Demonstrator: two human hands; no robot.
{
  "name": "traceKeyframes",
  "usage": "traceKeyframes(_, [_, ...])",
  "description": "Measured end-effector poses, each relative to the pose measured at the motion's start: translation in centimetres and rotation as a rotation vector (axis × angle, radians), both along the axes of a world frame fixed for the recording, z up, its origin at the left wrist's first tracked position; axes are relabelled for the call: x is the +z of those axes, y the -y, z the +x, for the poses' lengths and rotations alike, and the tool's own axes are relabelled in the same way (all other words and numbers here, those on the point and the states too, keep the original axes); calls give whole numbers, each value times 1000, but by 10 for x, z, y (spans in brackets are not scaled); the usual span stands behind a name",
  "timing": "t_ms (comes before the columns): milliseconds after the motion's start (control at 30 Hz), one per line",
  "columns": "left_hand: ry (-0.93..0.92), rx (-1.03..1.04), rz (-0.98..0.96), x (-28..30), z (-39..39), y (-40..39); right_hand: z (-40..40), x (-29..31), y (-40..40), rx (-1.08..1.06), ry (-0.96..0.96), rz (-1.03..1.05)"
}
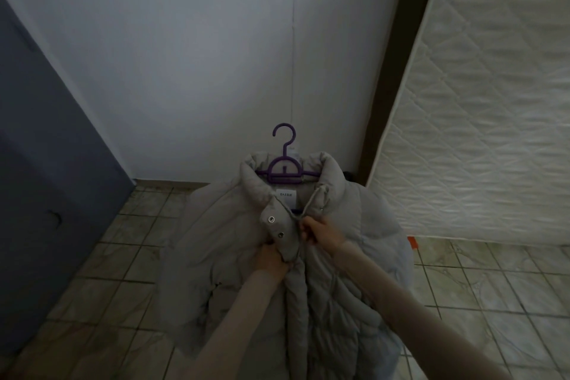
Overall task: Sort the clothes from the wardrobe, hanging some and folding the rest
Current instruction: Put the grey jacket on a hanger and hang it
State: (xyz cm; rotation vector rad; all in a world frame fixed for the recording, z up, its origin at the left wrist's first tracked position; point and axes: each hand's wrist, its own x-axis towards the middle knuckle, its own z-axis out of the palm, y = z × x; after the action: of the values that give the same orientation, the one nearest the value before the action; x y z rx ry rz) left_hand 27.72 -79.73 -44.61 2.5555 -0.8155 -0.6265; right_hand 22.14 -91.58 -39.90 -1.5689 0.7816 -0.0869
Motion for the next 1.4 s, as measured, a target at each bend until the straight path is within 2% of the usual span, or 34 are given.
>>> traceKeyframes(133, [24, 20, -28, -1, -5, 3, -2, 8, 3, 77, 24, -79])
traceKeyframes(233, [64, 64, -210, -1, -15, 6, 0, 13, 7, 92, -26, -107])
traceKeyframes(333, [278, 194, -417, 5, -18, 6, 5, 17, 9, 144, -87, -156])
traceKeyframes(467, [597, 159, -330, 33, -19, 4, 7, 17, 9, 166, -177, -210])
traceKeyframes(567, [608, 166, -268, 38, -19, 3, 8, 18, 7, 139, -174, -221])
traceKeyframes(667, [712, 164, -250, 36, -18, 7, 10, 27, 7, 134, -168, -227])
traceKeyframes(800, [639, 187, -205, 40, -14, 14, 21, 58, 13, 47, -28, -144])
traceKeyframes(1033, [493, 259, -191, 51, -13, 19, 24, 73, 24, 136, -88, -100])
traceKeyframes(1167, [418, 252, -217, 45, -6, 15, 20, 72, 20, 125, -27, 1])
traceKeyframes(1267, [469, 237, -317, 47, -2, 8, 11, 67, 19, 122, 20, -28])
traceKeyframes(1400, [691, 110, -482, 46, 2, 0, -4, 53, 25, 133, -4, -229])
